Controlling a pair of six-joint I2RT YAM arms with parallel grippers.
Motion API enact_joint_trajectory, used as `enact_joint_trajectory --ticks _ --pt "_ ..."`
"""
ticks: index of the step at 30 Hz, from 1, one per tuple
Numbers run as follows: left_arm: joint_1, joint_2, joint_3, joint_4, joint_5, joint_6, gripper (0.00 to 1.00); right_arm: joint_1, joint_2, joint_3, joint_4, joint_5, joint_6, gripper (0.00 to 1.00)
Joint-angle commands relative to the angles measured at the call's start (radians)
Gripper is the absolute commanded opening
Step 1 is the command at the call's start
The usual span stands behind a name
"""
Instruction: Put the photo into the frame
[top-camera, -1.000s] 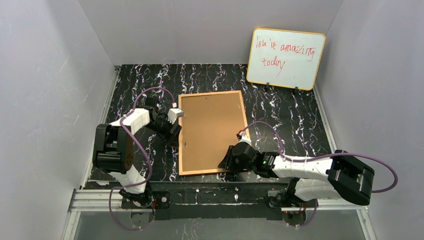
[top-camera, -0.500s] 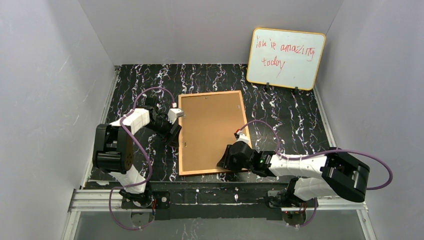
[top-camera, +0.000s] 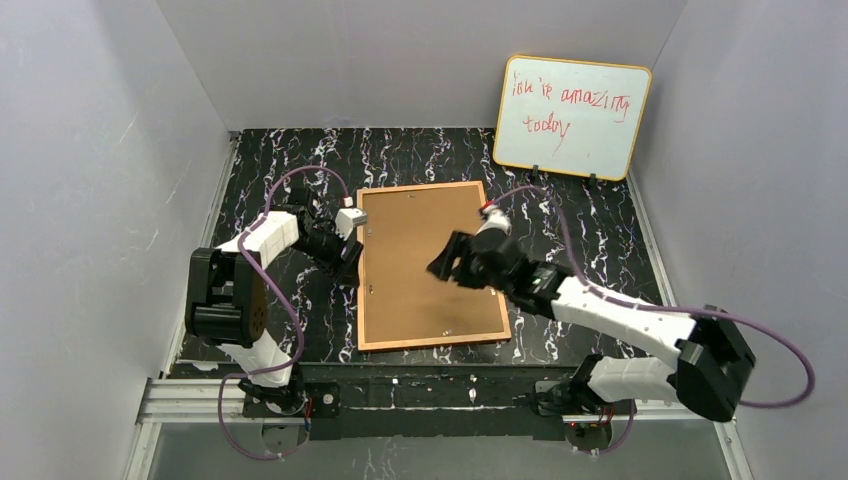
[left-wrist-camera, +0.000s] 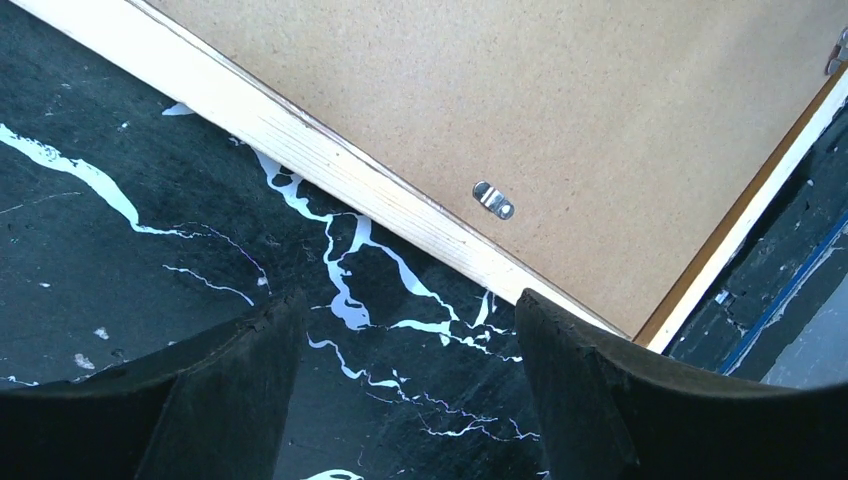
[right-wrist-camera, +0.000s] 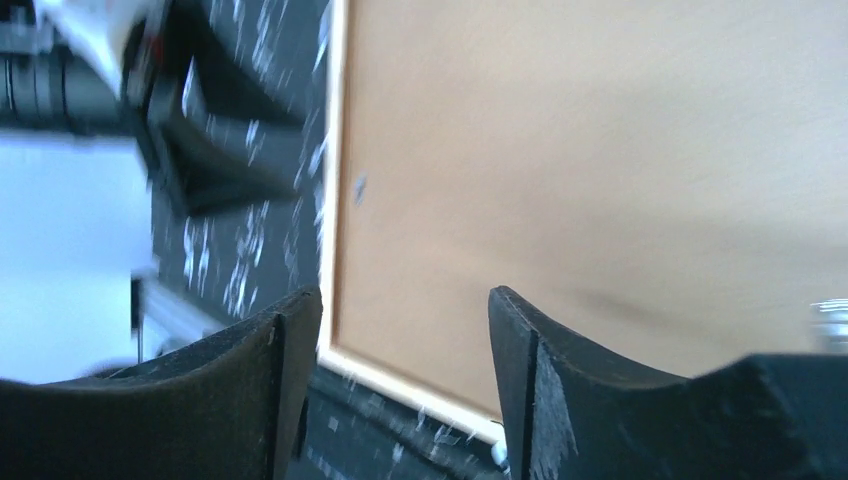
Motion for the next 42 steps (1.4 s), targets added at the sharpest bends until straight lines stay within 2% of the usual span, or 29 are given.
enact_joint_trajectory --ticks 1,5,12,21,29,37,42 --pt "-0.004 0.006 0.031 -0.028 0.036 -0.01 0.74 -0.216 -0.121 -0.049 -0.139 0.011 -0.082 0.72" --pt "-0.004 0.017 0.024 -0.012 0.032 -0.017 0.73 -0.363 -0.133 -0.093 -0.171 -0.058 -0.143 0.72" --pt "-0.004 0.044 0.018 0.02 -0.008 -0.025 0.71 -0.456 -0.07 -0.135 -0.094 -0.114 -0.19 0.7" --pt "-0.002 0.071 0.024 0.051 -0.049 -0.031 0.66 -0.478 0.076 -0.122 -0.01 -0.151 -0.212 0.69" --pt "-0.002 0.112 0.014 0.084 -0.067 -0.037 0.64 -0.479 0.137 -0.125 0.042 -0.203 -0.199 0.66" --pt "-0.004 0.146 0.005 0.11 -0.074 -0.037 0.64 -0.47 0.159 -0.144 0.096 -0.275 -0.164 0.62" --pt "-0.004 0.135 0.011 0.106 -0.068 -0.041 0.64 -0.466 0.113 -0.115 0.027 -0.225 -0.176 0.64"
